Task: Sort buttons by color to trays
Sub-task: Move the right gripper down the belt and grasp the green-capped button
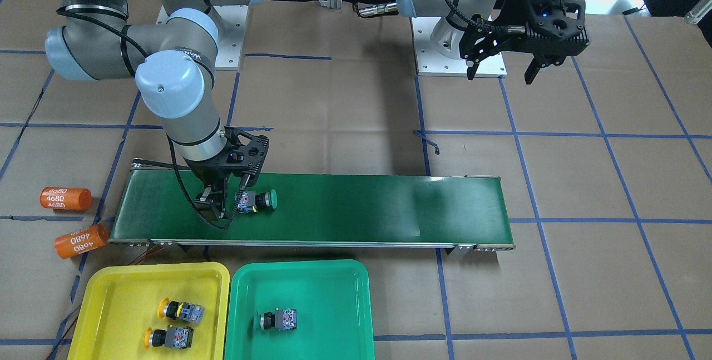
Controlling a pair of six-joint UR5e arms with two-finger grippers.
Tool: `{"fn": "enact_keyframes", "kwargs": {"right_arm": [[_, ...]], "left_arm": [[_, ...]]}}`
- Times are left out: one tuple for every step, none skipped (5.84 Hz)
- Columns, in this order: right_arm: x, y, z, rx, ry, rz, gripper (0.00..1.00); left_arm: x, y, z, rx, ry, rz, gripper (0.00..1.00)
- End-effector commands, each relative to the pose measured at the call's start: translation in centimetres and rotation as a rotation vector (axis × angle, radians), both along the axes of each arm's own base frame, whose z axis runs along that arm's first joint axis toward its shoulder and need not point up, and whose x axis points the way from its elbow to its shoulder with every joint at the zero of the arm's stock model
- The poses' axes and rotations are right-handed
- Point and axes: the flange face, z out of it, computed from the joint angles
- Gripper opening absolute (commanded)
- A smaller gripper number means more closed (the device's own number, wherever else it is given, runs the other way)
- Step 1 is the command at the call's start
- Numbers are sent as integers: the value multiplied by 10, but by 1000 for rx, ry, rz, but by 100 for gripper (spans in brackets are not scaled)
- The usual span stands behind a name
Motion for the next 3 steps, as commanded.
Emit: {"fn": "enact_keyframes", "kwargs": {"right_arm": [[0, 2, -6, -8, 7, 28, 100], [-14, 3, -10, 3, 115, 43, 59], [-26, 1, -12, 12, 174, 58, 59]], "left_arm": [[0, 0, 0, 1, 2, 0, 98], [0, 0, 0, 1, 2, 0, 98], [0, 0, 0, 1, 2, 0, 98]]}}
